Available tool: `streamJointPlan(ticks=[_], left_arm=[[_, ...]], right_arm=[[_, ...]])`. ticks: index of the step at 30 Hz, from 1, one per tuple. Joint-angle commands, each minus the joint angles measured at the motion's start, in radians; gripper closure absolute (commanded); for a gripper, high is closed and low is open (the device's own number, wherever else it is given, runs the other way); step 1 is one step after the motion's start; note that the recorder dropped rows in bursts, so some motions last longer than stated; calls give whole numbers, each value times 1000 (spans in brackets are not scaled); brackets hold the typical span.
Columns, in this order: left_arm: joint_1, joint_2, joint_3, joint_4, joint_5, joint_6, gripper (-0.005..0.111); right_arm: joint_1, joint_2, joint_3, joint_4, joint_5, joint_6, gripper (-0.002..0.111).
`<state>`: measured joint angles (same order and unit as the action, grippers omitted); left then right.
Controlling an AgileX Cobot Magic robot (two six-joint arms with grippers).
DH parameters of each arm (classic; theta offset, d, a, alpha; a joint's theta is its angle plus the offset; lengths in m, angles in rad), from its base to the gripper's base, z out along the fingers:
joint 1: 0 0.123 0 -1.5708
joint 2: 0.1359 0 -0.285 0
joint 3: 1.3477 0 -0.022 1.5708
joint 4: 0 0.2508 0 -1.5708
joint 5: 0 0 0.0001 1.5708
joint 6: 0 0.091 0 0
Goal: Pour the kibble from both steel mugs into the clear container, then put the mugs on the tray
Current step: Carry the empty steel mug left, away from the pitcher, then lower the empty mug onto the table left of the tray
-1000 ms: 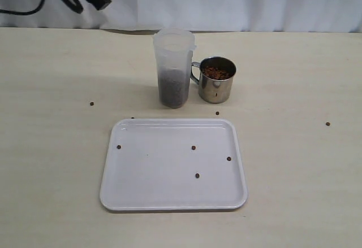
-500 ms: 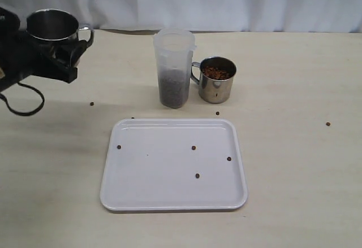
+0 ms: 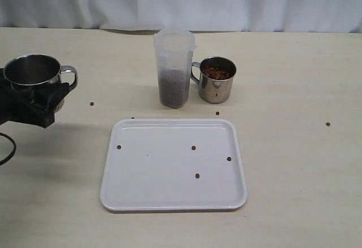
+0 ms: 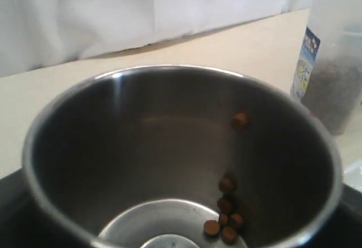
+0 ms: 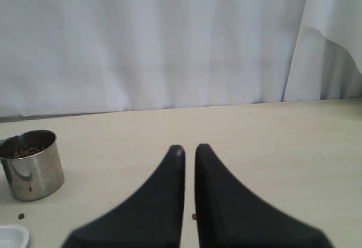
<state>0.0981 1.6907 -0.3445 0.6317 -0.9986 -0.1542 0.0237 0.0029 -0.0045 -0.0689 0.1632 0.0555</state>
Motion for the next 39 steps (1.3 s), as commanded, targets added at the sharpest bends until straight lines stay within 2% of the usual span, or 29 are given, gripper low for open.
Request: streamJointPlan(ticks=[1, 7, 13, 23, 39], left_arm=[[18, 58, 6, 48, -34, -12, 107], [18, 194, 36, 65, -164, 3, 107], [18, 234, 23, 63, -159, 30, 107], [18, 339, -71, 70, -125, 30, 107], [5, 342, -89, 72, -121, 30, 107]], right_arm=[[2, -3, 5, 3, -4, -4, 103], [2, -3, 5, 3, -4, -4, 103], [2, -3, 5, 3, -4, -4, 103], [2, -3, 5, 3, -4, -4, 103], [2, -3, 5, 3, -4, -4, 103]])
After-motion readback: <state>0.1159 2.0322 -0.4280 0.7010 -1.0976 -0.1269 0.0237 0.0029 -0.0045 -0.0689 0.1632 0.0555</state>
